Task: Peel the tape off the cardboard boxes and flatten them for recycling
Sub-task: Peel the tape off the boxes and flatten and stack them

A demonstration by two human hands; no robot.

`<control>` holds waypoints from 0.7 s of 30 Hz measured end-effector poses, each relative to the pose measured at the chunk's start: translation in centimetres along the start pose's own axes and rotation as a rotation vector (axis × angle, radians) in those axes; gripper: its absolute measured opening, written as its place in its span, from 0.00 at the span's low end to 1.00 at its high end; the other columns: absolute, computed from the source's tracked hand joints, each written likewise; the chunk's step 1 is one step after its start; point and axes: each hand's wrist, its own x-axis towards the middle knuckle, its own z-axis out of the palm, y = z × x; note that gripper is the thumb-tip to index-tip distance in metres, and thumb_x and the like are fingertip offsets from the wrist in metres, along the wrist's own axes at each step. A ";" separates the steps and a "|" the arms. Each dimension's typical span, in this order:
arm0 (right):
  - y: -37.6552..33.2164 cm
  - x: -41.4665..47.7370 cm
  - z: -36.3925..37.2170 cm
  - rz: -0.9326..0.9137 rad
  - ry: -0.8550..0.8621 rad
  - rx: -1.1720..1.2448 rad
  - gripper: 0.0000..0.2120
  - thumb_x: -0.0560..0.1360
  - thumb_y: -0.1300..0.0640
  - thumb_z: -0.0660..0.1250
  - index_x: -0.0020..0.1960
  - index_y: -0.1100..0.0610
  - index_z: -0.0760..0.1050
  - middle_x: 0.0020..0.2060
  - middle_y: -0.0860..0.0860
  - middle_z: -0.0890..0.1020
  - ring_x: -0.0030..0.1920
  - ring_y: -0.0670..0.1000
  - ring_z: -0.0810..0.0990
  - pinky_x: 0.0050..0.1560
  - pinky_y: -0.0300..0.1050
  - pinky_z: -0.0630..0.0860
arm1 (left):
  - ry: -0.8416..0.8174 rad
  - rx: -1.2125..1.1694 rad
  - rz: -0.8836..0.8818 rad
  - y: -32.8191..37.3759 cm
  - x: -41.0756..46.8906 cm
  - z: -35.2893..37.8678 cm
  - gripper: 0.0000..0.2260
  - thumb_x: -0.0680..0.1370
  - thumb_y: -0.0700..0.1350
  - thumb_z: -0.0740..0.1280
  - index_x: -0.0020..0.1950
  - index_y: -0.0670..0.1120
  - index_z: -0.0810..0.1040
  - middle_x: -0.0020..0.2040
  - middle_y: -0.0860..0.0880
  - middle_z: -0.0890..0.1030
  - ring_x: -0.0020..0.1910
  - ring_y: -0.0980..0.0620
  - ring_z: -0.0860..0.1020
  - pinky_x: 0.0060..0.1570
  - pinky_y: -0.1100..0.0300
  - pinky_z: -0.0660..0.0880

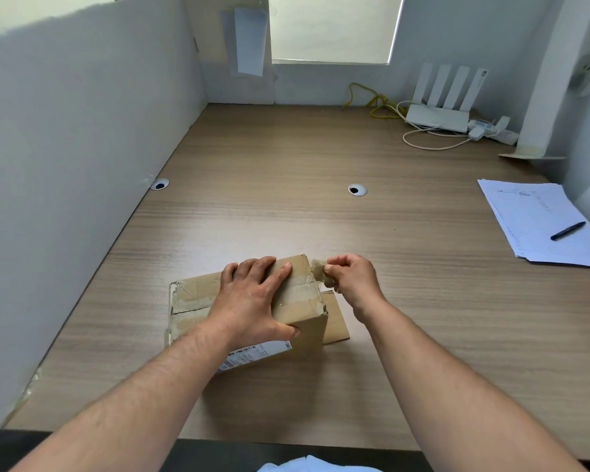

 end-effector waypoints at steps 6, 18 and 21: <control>0.2 -0.5 0.1 0.068 -0.126 -0.144 0.24 0.78 0.41 0.60 0.48 0.61 0.81 0.46 0.54 0.82 0.49 0.53 0.79 0.53 0.48 0.73 | 0.001 -0.007 0.017 -0.3 0.3 0.2 0.50 0.61 0.75 0.59 0.78 0.60 0.46 0.78 0.52 0.49 0.76 0.49 0.47 0.74 0.48 0.42; 0.4 -1.2 -3.0 0.163 0.092 0.387 0.10 0.79 0.60 0.61 0.40 0.59 0.74 0.31 0.53 0.76 0.27 0.46 0.70 0.26 0.38 0.64 | 0.018 -0.024 0.012 0.4 0.0 0.1 0.50 0.61 0.74 0.64 0.78 0.60 0.48 0.78 0.53 0.52 0.75 0.50 0.49 0.73 0.51 0.42; 0.5 -0.9 -6.5 0.113 0.055 0.425 0.07 0.79 0.61 0.62 0.42 0.57 0.73 0.33 0.53 0.79 0.29 0.47 0.73 0.28 0.38 0.65 | 0.004 -0.002 0.014 3.2 0.5 -0.1 0.50 0.61 0.75 0.63 0.78 0.61 0.47 0.78 0.53 0.51 0.76 0.49 0.49 0.73 0.51 0.42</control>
